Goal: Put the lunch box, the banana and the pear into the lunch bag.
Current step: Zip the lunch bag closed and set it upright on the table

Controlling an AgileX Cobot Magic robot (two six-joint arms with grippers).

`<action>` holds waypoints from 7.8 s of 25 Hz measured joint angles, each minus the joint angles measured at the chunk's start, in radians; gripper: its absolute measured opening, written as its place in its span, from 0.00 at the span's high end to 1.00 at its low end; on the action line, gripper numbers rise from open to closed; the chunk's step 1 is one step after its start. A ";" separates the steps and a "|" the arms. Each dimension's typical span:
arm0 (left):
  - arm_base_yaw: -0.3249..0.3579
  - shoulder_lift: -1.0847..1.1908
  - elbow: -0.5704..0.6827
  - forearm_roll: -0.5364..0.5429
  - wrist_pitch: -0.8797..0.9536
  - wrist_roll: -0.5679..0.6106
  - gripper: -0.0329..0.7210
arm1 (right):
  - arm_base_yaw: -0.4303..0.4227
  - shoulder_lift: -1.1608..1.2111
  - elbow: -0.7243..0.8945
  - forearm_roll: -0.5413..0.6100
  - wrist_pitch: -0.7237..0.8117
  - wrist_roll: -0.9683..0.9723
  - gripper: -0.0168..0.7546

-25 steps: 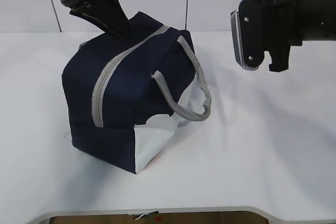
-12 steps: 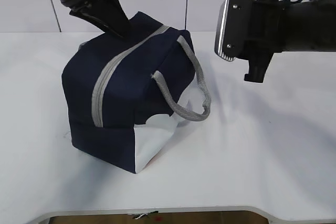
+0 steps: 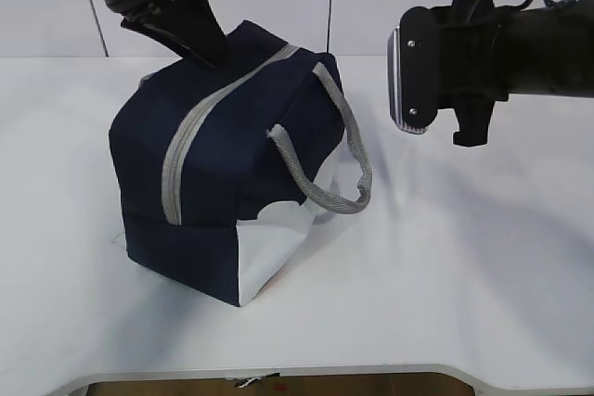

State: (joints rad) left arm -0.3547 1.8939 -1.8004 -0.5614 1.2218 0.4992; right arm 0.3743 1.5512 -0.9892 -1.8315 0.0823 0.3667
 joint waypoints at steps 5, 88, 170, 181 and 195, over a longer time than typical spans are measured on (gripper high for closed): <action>0.000 0.000 0.000 0.035 0.006 -0.014 0.54 | 0.000 0.000 0.002 0.002 0.016 0.010 0.50; 0.000 -0.029 0.000 0.105 0.017 -0.135 0.54 | 0.131 -0.270 -0.001 1.962 0.862 -0.494 0.50; -0.360 0.072 -0.266 0.616 0.035 -0.034 0.51 | 0.128 -0.270 -0.092 1.621 0.888 -0.254 0.52; -0.360 0.062 -0.137 0.710 0.031 -0.036 0.52 | 0.128 -0.270 -0.092 1.614 0.893 -0.253 0.52; -0.360 0.091 -0.136 0.784 0.022 0.001 0.93 | 0.128 -0.270 -0.092 1.614 0.893 -0.247 0.52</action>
State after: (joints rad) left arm -0.7150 1.9845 -1.9361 0.2223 1.2440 0.4997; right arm 0.5020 1.2809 -1.0815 -0.2175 0.9749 0.1195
